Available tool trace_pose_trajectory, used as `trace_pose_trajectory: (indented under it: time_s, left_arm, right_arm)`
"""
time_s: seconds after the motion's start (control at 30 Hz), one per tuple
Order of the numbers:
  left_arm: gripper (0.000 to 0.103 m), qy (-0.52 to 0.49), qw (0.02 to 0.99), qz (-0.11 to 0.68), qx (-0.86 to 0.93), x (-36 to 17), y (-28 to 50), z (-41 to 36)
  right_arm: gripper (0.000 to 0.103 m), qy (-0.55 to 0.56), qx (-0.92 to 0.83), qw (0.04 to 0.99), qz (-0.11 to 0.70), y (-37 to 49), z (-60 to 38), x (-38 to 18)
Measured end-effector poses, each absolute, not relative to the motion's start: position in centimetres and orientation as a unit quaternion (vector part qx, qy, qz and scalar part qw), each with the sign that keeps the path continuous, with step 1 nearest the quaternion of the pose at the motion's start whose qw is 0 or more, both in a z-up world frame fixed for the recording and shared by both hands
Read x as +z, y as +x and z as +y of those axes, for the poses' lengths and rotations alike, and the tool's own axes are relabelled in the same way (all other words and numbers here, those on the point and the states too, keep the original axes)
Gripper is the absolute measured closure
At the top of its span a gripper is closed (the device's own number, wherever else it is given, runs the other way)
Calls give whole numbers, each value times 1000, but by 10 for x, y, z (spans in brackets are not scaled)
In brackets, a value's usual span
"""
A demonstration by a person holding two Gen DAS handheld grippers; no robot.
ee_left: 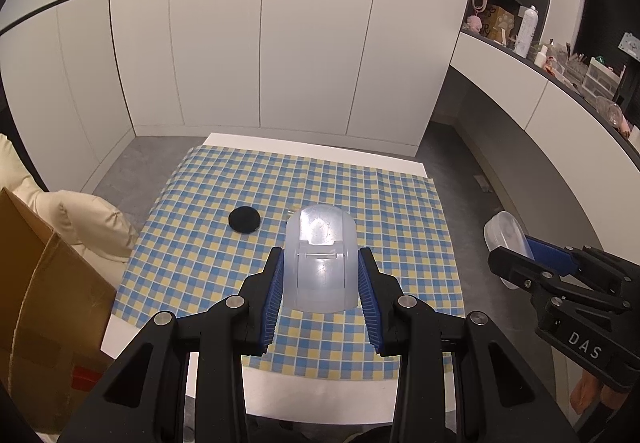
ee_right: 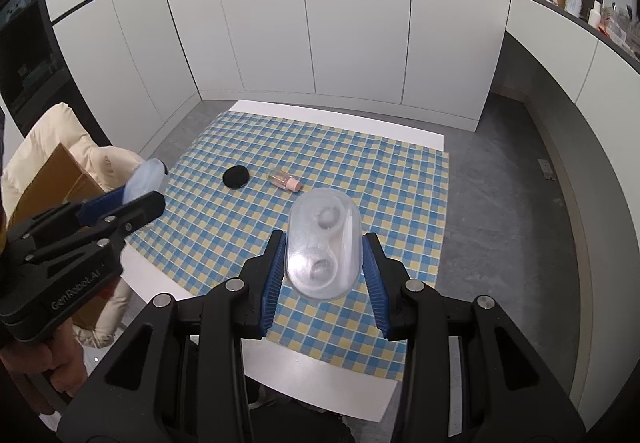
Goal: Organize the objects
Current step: 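Lift the clear container and clear case off the tablecloth, then carry the clear container and clear case over to the cardboard box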
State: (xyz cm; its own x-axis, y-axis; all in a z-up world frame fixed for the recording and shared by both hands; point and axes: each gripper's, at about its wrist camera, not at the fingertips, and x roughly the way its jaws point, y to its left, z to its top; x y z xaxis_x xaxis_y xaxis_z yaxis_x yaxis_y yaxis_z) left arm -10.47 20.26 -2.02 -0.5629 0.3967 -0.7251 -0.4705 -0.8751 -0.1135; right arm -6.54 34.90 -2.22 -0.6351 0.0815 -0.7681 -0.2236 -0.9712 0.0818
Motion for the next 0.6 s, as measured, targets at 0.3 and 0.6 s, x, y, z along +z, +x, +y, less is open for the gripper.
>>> trace_pose_trajectory:
  time_s: [0.3, 0.6]
  left_arm:
    - [68, -394, 236, 37, 888, -18, -112, 194]
    - [68, -390, 227, 38, 892, -17, -114, 183]
  right_arm:
    - [63, -425, 898, 82, 76, -73, 339, -26]
    - [63, -423, 899, 77, 80, -79, 334, -25]
